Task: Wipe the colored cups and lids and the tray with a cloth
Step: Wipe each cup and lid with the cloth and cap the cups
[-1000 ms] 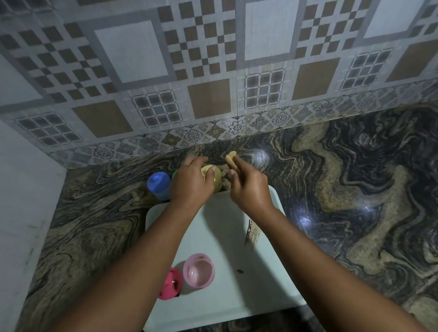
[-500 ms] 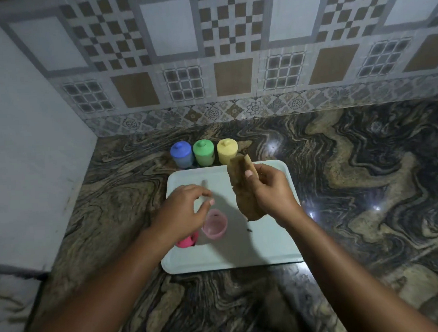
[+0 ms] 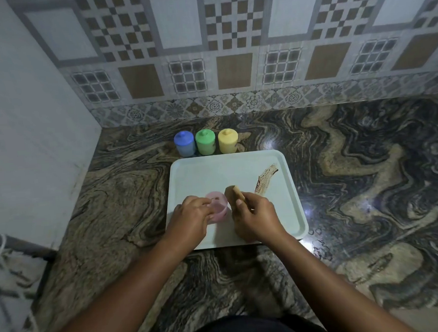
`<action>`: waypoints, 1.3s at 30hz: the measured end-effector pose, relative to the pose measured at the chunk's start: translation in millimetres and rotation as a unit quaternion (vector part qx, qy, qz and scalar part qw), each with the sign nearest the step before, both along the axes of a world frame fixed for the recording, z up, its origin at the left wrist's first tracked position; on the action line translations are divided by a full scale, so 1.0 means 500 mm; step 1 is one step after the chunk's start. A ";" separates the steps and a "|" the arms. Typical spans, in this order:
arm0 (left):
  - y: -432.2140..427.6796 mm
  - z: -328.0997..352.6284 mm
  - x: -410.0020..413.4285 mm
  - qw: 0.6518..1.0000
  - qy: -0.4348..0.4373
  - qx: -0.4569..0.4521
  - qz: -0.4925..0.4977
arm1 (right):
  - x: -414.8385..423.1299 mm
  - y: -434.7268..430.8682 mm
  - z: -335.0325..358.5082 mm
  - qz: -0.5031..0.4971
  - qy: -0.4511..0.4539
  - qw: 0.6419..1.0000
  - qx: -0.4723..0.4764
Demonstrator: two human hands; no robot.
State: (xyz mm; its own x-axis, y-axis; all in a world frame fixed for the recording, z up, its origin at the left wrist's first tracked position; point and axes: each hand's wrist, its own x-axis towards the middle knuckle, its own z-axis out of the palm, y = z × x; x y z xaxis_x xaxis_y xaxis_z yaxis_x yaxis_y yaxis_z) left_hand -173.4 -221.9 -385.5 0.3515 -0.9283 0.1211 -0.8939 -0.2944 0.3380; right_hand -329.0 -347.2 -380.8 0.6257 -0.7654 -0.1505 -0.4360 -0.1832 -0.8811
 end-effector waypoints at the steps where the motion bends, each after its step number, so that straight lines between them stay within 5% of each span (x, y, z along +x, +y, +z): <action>1: 0.002 0.004 -0.001 1.000 -0.008 -0.006 0.003 | -0.001 0.002 -0.003 0.004 0.001 1.000 0.005; 7: 0.004 0.028 0.017 0.999 0.042 -0.006 0.004 | -0.002 -0.004 -0.017 -0.005 -0.025 1.000 0.017; 16: -0.054 0.238 0.037 0.954 0.267 -0.122 0.053 | 0.007 0.004 0.088 0.025 -0.283 0.956 0.072; 28: -0.067 0.351 0.030 0.903 0.393 -0.172 0.030 | -0.020 0.011 0.183 -0.004 -0.331 0.943 0.014; 34: -0.067 0.375 -0.002 0.931 0.311 -0.193 0.009 | -0.025 0.012 0.179 -0.012 -0.305 0.923 -0.234; 39: -0.067 0.381 -0.006 0.884 0.422 -0.202 0.006 | -0.020 0.023 0.194 -0.049 -0.378 0.924 -0.027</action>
State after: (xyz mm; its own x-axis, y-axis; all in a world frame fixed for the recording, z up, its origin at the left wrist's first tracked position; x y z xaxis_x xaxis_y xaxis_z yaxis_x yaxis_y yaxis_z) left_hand -176.2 -255.4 -194.9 0.4838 -0.8652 0.1315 -0.2701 -0.0047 0.9628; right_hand -339.2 -335.6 -283.8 0.4631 -0.8179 0.3415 0.2845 -0.2277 -0.9312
